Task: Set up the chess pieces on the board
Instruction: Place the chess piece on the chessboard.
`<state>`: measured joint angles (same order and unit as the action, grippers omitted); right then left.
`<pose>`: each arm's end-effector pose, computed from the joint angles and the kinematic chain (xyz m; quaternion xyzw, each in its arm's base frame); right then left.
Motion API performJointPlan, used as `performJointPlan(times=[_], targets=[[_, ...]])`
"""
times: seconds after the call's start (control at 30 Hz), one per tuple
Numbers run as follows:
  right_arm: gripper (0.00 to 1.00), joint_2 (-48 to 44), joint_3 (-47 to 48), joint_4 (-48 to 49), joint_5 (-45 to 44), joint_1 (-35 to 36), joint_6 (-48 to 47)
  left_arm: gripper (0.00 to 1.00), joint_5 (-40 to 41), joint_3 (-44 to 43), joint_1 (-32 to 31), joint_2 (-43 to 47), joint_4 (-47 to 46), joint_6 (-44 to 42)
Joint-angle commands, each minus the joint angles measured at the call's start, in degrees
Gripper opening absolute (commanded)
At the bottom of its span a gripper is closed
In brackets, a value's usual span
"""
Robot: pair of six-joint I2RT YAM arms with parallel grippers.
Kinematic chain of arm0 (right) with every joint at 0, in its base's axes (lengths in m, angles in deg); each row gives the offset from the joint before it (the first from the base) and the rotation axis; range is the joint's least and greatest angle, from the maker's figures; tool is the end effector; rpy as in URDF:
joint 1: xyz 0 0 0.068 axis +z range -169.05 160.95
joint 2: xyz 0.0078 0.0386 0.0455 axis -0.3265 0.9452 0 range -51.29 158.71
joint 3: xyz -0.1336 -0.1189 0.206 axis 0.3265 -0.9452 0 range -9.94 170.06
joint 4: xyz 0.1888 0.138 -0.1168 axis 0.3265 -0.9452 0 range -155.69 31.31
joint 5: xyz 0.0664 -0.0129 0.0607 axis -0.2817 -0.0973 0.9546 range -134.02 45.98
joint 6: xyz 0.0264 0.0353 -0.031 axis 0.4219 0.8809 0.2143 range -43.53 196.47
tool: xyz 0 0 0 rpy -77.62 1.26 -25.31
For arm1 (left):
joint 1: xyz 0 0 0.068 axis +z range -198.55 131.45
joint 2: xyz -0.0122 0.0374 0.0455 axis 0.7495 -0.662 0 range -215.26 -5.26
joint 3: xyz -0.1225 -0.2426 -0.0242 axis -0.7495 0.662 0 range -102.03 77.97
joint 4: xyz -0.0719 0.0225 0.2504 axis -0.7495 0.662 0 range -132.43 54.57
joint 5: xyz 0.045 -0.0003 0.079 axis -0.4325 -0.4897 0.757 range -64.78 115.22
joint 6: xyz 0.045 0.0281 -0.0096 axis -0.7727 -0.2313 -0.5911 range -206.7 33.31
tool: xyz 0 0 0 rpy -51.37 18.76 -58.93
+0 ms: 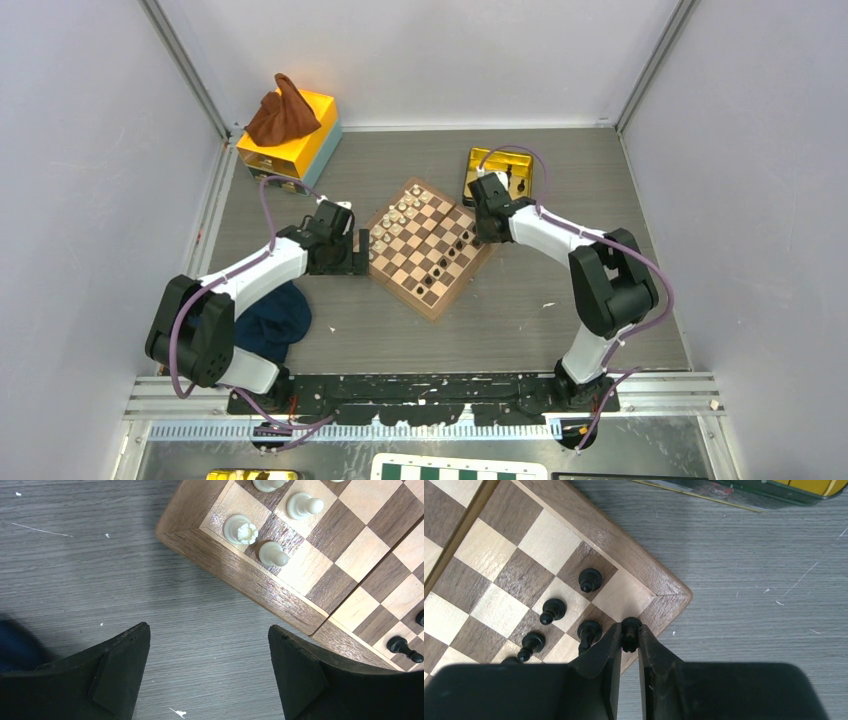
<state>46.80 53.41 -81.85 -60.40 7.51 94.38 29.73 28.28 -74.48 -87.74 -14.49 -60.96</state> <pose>0.3176 0.1477 0.1930 -0.0325 0.9515 -0.0232 0.3052 0.2507 -0.1188 0.1975 -0.0083 0.9668 -0.0757 0.2438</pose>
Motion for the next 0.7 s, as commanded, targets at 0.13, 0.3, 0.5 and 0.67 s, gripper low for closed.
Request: performJointPlan(times=[0.13, 0.3, 0.5, 0.67], targets=[[0.03, 1.5, 4.2, 2.9, -0.9, -0.2, -0.9, 0.88, 0.8, -1.7, -0.3, 0.6, -0.8, 0.4], [0.03, 2.5, 4.9, 2.9, -0.3, -1.0, -1.0, 0.88, 0.8, -1.8, -0.3, 0.2, -0.9, 0.2], [0.03, 3.3, 5.7, 2.8, 0.1, -1.3, -1.0, 0.88, 0.9, -1.9, -0.3, -0.2, -1.0, 0.2], [0.04, 3.9, 6.1, 2.6, 0.5, -1.4, -0.9, 0.88, 1.0, -2.0, -0.3, -0.6, -1.0, 0.2]])
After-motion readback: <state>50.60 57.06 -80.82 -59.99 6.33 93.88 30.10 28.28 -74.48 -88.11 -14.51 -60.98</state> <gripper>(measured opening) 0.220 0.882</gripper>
